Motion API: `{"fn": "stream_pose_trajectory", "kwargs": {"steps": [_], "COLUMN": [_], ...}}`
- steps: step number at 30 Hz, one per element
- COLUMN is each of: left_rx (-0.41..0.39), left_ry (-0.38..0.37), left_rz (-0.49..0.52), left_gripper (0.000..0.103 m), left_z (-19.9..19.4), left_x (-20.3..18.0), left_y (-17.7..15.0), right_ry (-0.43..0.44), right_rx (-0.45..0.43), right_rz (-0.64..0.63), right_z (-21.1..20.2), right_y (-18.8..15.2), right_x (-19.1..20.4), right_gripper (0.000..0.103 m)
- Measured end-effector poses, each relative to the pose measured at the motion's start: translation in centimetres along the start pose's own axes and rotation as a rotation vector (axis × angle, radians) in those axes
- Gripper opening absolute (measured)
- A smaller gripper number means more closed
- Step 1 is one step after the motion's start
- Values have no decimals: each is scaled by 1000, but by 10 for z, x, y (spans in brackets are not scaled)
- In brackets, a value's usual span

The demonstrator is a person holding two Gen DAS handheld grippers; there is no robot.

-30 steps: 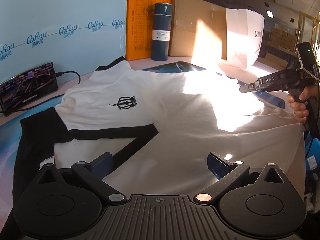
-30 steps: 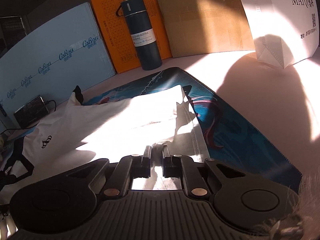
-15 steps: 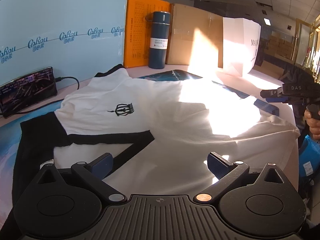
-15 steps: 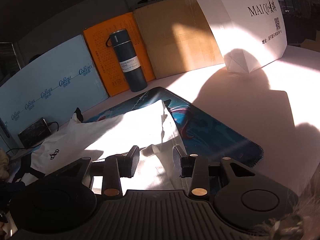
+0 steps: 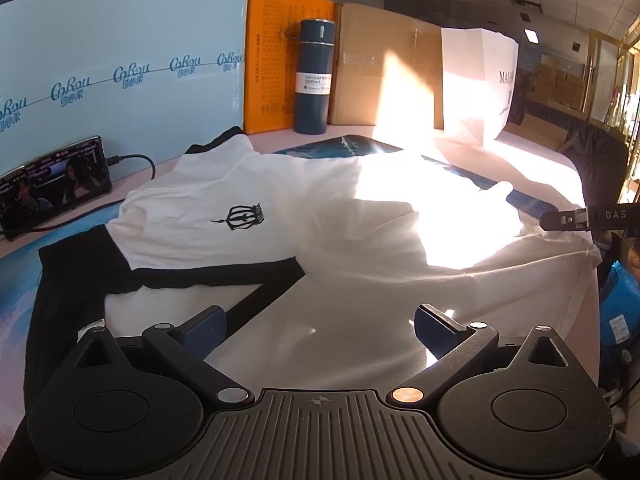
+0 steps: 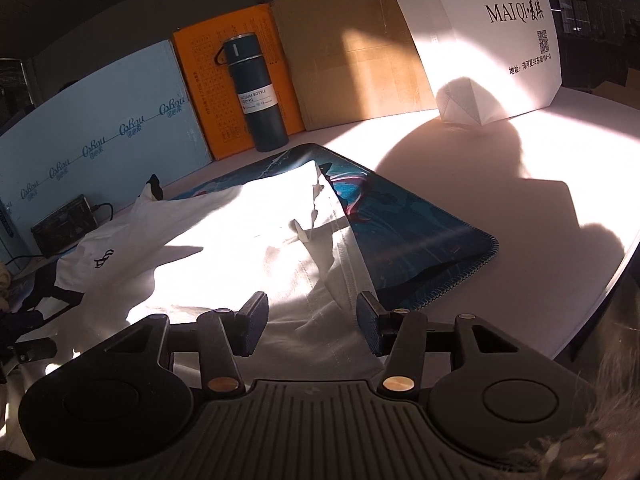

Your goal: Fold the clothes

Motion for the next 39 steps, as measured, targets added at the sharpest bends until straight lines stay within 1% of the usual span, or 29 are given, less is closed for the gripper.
{"fn": "stream_pose_trajectory", "kwargs": {"steps": [4, 5, 6, 7, 8, 11, 13, 17, 20, 22, 23, 24, 25, 26, 27, 29, 32, 34, 36, 37, 38, 39], "left_rx": [0, 0, 0, 0, -1, -2, -6, -17, -26, -62, -82, -98, -115, -124, -129, -111, -40, 18, 53, 60, 60, 59], "left_ry": [0, -1, -1, -2, -2, -4, -5, -14, -21, -20, -31, -56, -84, -113, -163, -263, -366, -343, -277, -246, -222, -195], "left_rz": [-1, -1, 0, 0, -1, -3, 0, 8, 26, 54, 72, 96, 120, 144, 183, 242, 317, 376, 401, 403, 398, 395], "left_gripper": [102, 102, 102, 102, 102, 102, 102, 102, 102, 102, 102, 102, 102, 102, 102, 102, 102, 102, 102, 102, 102, 102], "left_z": [0, 0, 0, 0, 0, 0, 0, -3, -5, -12, -17, -23, -29, -34, -41, -50, -54, -51, -48, -48, -49, -51], "left_x": [0, 0, 0, 0, 1, 0, -1, -3, -8, -14, -19, -28, -37, -45, -59, -87, -125, -138, -138, -136, -133, -131], "left_y": [0, 0, 0, 0, 1, 1, 1, 2, 4, 8, 11, 11, 12, 11, 7, -3, -26, -41, -51, -55, -57, -60], "right_ry": [-33, -34, -33, -26, -18, 5, 22, 8, -26, -47, -37, -21, -5, 11, 27, 33, 62, 69, 92, 104, 116, 124], "right_rx": [-19, -24, -29, -36, -44, -68, -94, -103, -95, -108, -119, -128, -136, -144, -153, -152, -132, -132, -151, -161, -171, -189], "right_rz": [-64, -82, -100, -122, -144, -211, -210, -204, -156, -100, -66, -47, -30, -13, 5, -5, 15, 18, -29, -53, -78, -137], "right_z": [3, 2, 1, -3, -8, -22, -38, -55, -56, -58, -62, -65, -68, -71, -73, -71, -61, -57, -61, -63, -65, -70], "right_y": [-3, -4, -5, -6, -7, -11, -9, -14, -19, -19, -18, -17, -16, -16, -15, -15, -12, -12, -15, -16, -18, -23], "right_x": [1, 2, 3, 5, 7, 13, 15, 9, -1, -10, -12, -12, -12, -12, -12, -9, -3, 3, 13, 17, 22, 29], "right_gripper": [46, 44, 27, 8, 5, 4, 4, 4, 4, 5, 5, 6, 17, 35, 41, 43, 43, 43, 45, 50, 60, 66]}}
Point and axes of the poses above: each gripper's, at about its wrist camera, not at the fingertips, and z roughly the way its jaws point, x to its left, y to its top, the point moved 10 cm from there along z, roughly the way its jaws point, and after that the axes turned 14 degrees about -y, right-handed, at the moved point
